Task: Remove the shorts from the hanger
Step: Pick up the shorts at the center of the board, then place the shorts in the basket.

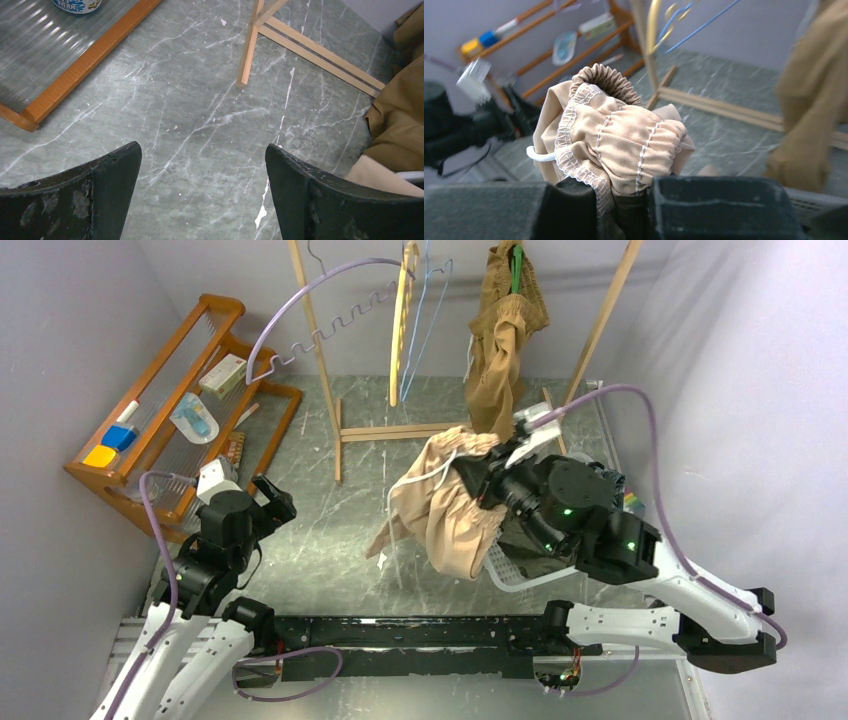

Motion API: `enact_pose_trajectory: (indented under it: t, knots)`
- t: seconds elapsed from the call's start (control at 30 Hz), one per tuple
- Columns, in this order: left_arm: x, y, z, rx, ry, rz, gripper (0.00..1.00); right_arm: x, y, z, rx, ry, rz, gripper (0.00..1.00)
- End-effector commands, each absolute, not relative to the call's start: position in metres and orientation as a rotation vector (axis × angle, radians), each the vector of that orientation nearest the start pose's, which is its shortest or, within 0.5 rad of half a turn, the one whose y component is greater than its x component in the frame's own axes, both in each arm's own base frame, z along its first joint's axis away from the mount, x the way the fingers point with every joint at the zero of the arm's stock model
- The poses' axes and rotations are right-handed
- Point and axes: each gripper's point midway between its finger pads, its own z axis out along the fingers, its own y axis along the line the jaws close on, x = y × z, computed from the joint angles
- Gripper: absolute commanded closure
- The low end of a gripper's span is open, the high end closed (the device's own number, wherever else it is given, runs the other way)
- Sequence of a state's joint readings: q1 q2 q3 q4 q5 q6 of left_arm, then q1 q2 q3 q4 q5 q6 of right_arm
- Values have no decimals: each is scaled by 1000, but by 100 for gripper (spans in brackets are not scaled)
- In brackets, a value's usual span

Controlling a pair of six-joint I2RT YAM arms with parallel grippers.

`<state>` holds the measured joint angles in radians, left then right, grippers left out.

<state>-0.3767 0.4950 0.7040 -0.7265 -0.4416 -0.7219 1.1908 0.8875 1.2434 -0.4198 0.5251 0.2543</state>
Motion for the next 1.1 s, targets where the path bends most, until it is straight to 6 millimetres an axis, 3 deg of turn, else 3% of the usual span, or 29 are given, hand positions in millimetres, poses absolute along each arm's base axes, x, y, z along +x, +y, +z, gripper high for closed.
enact_pose_trajectory:
  t: [0.0,0.2,0.4,0.57,0.7,1.07]
  knots:
    - [218,-32,206,-603,1935,-232,3,205,187,434,-218,1604,397,100]
    - [218,-32,205,-602,1935,-233,3,223,136,458,-32,1578,76,100]
    - [218,-32,204,-602,1939,-229,3,222,87,476,92,1515,-166,100]
    - [219,-32,203,-601,1946,-225,3,211,54,505,207,1452,-140,100]
    - [220,-34,202,-597,1952,-228,3,210,47,518,191,1461,-210,100]
    - [219,-34,203,-596,1945,-235,3,212,44,515,124,1478,-372,100]
